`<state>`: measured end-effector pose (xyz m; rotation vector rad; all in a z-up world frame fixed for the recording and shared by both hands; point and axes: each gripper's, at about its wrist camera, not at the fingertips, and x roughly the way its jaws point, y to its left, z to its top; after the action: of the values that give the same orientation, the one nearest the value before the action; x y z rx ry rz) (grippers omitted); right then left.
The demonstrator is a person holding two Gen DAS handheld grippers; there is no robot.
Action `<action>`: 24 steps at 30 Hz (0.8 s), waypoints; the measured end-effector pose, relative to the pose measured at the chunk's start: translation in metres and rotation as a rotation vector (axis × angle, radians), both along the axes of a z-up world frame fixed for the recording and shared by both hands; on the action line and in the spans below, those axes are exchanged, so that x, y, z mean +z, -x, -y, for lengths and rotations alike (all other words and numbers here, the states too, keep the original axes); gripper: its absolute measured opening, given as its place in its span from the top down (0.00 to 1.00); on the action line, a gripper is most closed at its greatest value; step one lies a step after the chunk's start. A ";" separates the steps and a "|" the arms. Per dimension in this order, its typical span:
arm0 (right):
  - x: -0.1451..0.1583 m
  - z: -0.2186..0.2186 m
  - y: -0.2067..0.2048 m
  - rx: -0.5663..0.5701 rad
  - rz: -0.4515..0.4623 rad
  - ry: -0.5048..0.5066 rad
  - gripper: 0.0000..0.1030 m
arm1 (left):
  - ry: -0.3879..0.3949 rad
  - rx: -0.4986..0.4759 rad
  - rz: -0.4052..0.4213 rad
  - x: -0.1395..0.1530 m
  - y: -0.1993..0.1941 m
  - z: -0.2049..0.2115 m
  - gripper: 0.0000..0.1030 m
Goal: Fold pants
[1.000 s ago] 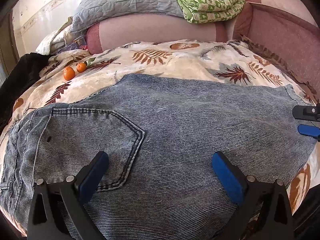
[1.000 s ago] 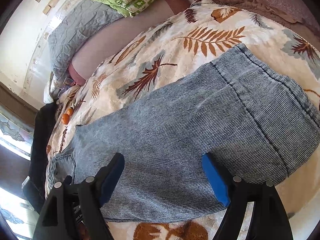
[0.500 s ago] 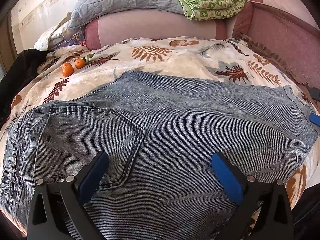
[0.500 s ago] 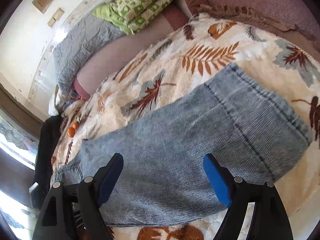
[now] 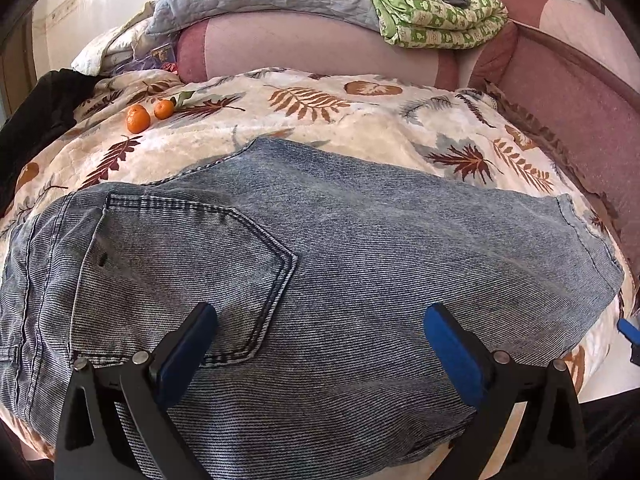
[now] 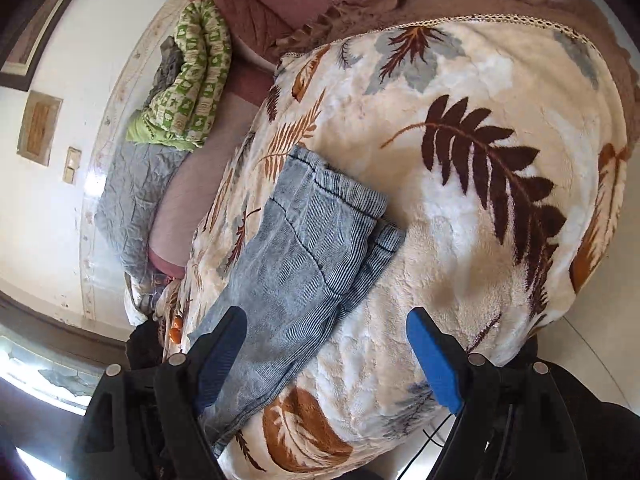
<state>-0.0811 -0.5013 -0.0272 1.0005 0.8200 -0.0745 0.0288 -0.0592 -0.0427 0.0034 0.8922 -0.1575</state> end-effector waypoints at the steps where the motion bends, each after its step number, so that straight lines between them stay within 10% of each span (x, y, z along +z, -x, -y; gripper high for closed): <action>1: -0.001 0.001 -0.003 -0.002 0.003 -0.011 0.18 | -0.008 -0.002 0.003 -0.001 0.000 0.000 0.00; 12: -0.018 0.018 -0.046 -0.028 -0.061 -0.057 0.18 | -0.011 0.005 0.018 -0.001 0.000 -0.001 0.00; 14: -0.017 0.018 -0.047 -0.019 -0.068 -0.033 0.25 | -0.020 0.007 0.023 -0.002 0.000 0.000 0.00; 16: -0.020 0.018 -0.049 -0.017 -0.085 -0.026 0.67 | -0.043 0.005 0.033 -0.003 0.000 0.003 0.00; 24: -0.033 0.028 -0.042 -0.046 -0.044 -0.124 0.63 | -0.097 -0.024 0.183 0.021 0.019 0.016 0.00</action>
<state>-0.0389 -0.5293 -0.0605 1.1381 0.8495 -0.0864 0.0099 -0.0750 -0.0215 0.1174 0.7162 -0.1341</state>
